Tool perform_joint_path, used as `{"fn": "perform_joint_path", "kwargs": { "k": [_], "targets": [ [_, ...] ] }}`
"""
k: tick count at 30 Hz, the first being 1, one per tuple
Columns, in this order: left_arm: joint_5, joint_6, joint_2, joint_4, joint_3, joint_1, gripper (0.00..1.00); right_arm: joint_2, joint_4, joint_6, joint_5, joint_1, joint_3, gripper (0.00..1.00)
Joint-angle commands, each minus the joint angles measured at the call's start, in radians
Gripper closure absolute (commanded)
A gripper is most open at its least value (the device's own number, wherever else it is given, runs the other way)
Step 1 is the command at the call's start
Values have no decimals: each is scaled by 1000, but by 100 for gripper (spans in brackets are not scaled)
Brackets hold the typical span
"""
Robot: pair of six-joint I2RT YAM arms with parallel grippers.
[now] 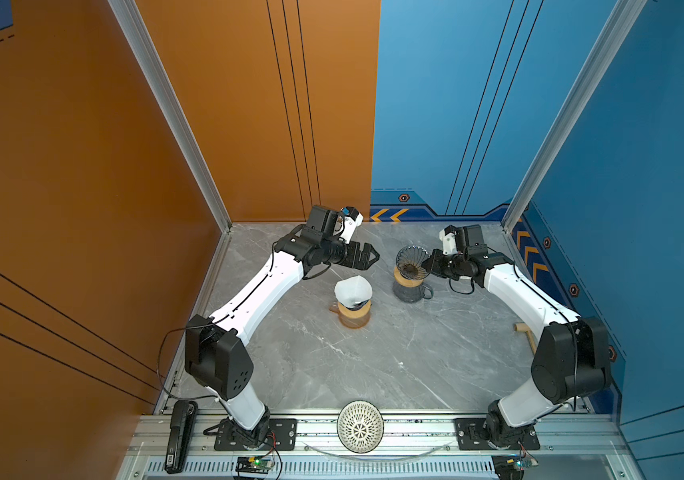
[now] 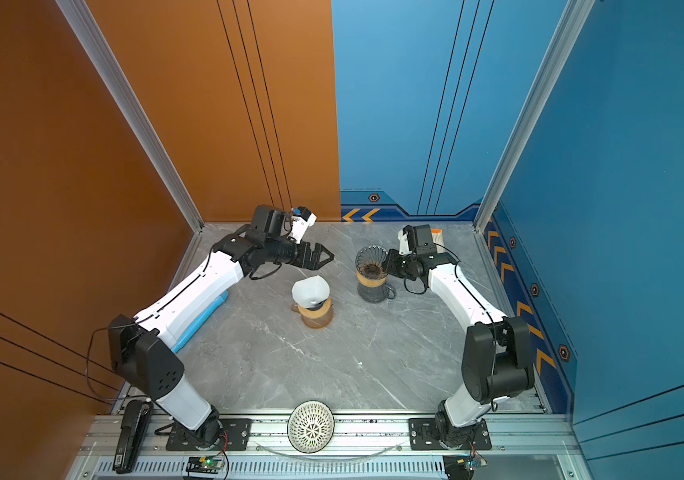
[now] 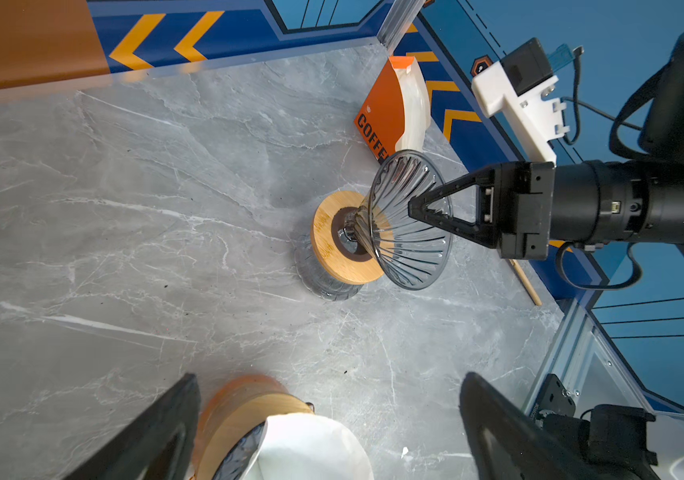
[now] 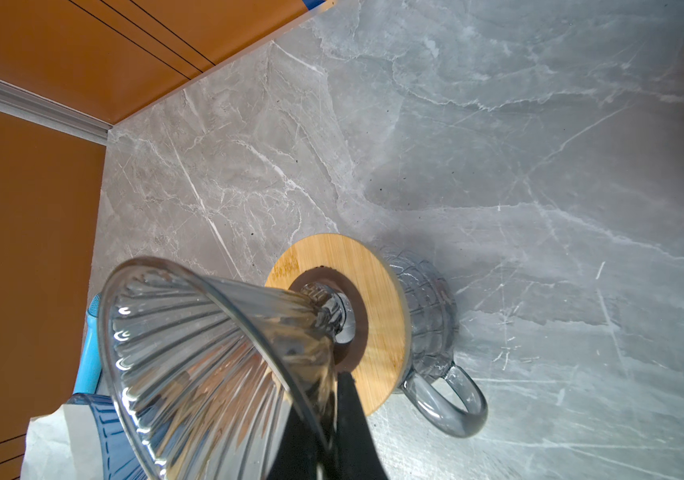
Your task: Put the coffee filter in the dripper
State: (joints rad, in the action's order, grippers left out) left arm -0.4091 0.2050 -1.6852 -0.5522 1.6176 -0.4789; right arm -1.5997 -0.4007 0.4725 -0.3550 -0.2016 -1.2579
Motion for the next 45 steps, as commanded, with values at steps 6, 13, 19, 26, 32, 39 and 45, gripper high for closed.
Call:
{"fn": "perform_joint_path", "kwargs": {
  "k": [6, 13, 19, 26, 32, 39, 45],
  "targets": [
    [-54, -18, -71, -14, 91, -29, 2, -32, 49, 5, 20, 7, -15, 96],
    [-58, -19, -109, -14, 120, -54, 2, -53, 37, 2, 31, 6, -11, 96],
    [-68, -17, -153, -15, 154, -70, 2, -66, -52, -14, 59, 6, -48, 95],
    [-73, -16, -179, -14, 180, -87, 2, -29, -76, -10, 53, 7, -39, 95],
    [-79, -16, -194, -14, 189, -89, 2, -32, -102, 11, 31, 6, -39, 95],
    [-52, -1, -227, -14, 220, -98, 1, -106, -273, 29, 67, 13, -154, 93],
    [-53, 9, -265, -15, 251, -104, 3, -172, -358, 42, 68, 13, -234, 89]
  ]
}}
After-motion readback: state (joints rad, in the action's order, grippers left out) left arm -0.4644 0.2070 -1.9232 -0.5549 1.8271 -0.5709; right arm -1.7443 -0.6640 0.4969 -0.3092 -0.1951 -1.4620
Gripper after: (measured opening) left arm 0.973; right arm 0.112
